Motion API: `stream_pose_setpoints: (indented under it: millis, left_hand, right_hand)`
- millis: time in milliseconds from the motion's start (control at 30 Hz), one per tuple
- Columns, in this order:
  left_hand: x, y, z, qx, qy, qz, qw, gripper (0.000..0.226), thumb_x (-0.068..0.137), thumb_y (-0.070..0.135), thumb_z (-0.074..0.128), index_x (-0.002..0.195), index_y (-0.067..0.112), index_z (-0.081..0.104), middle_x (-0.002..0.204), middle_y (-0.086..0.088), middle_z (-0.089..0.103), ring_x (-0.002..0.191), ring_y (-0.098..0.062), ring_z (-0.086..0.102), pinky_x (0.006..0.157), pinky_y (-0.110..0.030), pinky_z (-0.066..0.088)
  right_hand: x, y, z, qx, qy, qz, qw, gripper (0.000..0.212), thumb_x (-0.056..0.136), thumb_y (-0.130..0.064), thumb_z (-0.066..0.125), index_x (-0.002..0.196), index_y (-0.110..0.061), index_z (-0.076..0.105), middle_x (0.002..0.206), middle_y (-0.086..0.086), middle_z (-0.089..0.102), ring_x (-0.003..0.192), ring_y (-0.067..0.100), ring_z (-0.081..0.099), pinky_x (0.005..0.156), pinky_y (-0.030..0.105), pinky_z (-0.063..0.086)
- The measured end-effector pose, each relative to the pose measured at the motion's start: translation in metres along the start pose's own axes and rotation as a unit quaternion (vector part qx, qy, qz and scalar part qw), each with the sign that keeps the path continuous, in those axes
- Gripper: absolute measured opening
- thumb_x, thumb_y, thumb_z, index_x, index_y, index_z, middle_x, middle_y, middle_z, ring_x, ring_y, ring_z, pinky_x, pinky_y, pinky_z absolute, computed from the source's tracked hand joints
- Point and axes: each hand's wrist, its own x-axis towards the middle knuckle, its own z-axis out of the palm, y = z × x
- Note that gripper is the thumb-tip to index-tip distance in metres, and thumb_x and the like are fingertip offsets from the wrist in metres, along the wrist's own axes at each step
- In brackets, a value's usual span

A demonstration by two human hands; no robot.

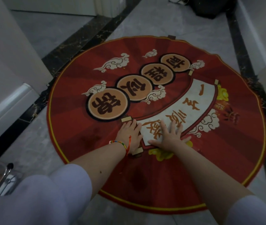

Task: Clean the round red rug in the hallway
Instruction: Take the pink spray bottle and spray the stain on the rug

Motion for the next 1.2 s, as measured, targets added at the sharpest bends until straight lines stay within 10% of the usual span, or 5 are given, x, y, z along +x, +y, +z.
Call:
stream_pose_setpoints:
  millis: [333,733,1200]
  left_hand:
    - [-0.004,-0.025,-0.030,0.011,-0.027,-0.019,0.999,0.064,0.100,0.043,0.035,0.153,0.023,0.005,0.160,-0.005,-0.001,0.146,-0.028,0.002,0.119,-0.041,0.007]
    - [-0.047,-0.123,-0.108,-0.029,0.121,-0.141,0.982,0.063,0.094,0.036,0.045,0.149,0.021,0.020,0.155,-0.008,0.021,0.140,-0.030,0.022,0.115,-0.042,0.020]
    - [-0.208,-0.202,-0.121,-0.116,0.319,-0.343,0.876,0.037,0.085,0.010,0.052,0.122,0.006,0.052,0.123,-0.013,0.051,0.112,-0.030,0.045,0.090,-0.042,0.041]
  right_hand:
    - [-0.005,-0.040,-0.023,-0.052,0.028,-0.035,0.998,0.096,0.085,-0.065,0.048,0.150,-0.030,-0.013,0.158,0.007,-0.017,0.145,0.035,-0.012,0.113,0.060,0.000]
    - [-0.032,-0.188,-0.054,0.016,0.039,-0.209,0.977,0.083,0.089,-0.054,0.051,0.152,-0.022,0.007,0.158,0.003,0.011,0.145,0.025,0.010,0.117,0.047,0.013]
    - [-0.123,-0.332,-0.018,-0.018,-0.011,-0.426,0.904,0.068,0.090,-0.032,0.059,0.145,-0.009,0.025,0.145,0.013,0.034,0.134,0.029,0.033,0.109,0.040,0.031]
